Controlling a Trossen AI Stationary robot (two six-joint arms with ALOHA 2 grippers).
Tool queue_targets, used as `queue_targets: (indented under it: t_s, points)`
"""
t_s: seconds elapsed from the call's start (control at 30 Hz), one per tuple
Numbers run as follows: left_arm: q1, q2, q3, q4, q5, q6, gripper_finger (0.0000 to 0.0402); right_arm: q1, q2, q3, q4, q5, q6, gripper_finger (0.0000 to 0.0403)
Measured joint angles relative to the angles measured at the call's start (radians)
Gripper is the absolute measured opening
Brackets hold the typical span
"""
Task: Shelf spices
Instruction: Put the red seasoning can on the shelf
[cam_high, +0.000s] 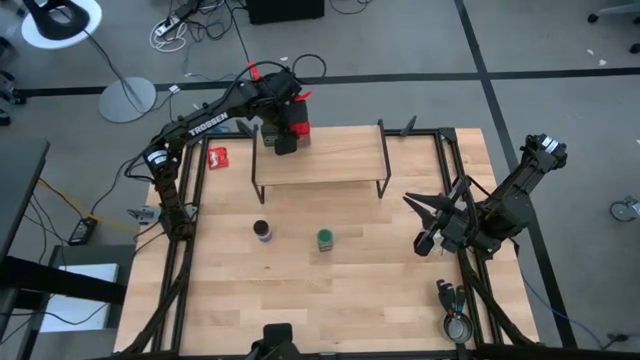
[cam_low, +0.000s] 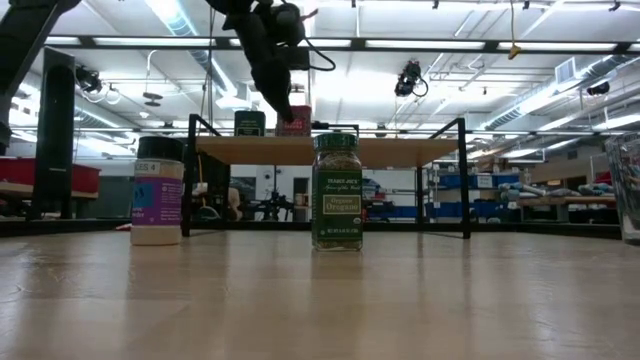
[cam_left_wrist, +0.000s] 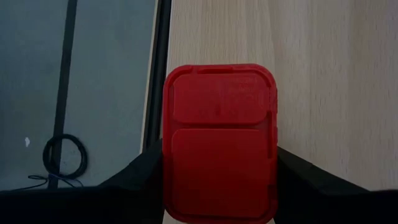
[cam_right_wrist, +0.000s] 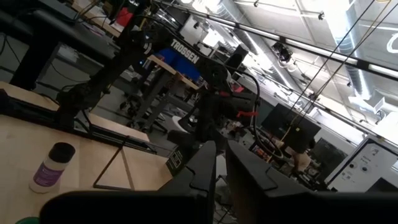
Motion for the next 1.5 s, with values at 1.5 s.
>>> queue_targets:
  t_s: [1.5]
  points:
    - [-0.002, -0.001, 0.011, -0.019, -0.067, -0.071, 0.0286, 0.000, 0.000, 0.000, 0.000, -0.006, 0.000, 0.0039]
